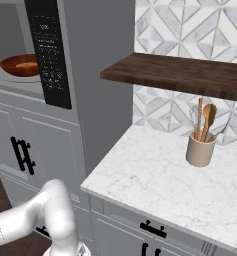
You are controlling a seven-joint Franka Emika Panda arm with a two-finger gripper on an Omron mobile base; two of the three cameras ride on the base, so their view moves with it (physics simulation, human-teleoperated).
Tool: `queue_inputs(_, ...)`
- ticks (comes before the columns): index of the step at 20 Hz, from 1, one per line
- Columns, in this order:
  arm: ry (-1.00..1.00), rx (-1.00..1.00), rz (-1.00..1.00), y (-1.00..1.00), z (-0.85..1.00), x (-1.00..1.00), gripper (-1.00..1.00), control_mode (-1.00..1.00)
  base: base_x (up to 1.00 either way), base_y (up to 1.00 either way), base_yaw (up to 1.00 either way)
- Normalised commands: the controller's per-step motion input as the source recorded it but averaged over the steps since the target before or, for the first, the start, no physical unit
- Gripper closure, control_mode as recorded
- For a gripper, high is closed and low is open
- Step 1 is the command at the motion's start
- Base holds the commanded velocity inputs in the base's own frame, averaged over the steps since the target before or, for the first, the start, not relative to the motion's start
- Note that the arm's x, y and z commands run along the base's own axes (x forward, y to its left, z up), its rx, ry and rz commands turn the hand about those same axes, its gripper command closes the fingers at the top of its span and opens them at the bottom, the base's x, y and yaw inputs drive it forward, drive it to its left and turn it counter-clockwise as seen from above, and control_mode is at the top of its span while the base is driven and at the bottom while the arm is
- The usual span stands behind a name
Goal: Open the microwave, place the bowl with waffle inside the microwave, then close the microwave door and turn it on.
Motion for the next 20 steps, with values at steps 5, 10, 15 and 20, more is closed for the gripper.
queue_inputs(5,-0.07,0.09,-0.18,-0.04,0.17,-0.12,-1.00,-1.00,0.00,0.00,0.00)
queue_inputs(10,-0.13,0.18,-0.15,-0.37,0.00,-0.25,-1.00,-1.00,0.00,0.00,0.00)
queue_inputs(15,-0.11,0.27,-0.02,-0.55,0.10,-0.30,-1.00,-1.00,0.00,0.00,0.00)
queue_inputs(20,-0.06,0.30,0.08,-0.62,0.07,-0.31,-1.00,-1.00,0.00,0.00,0.00)
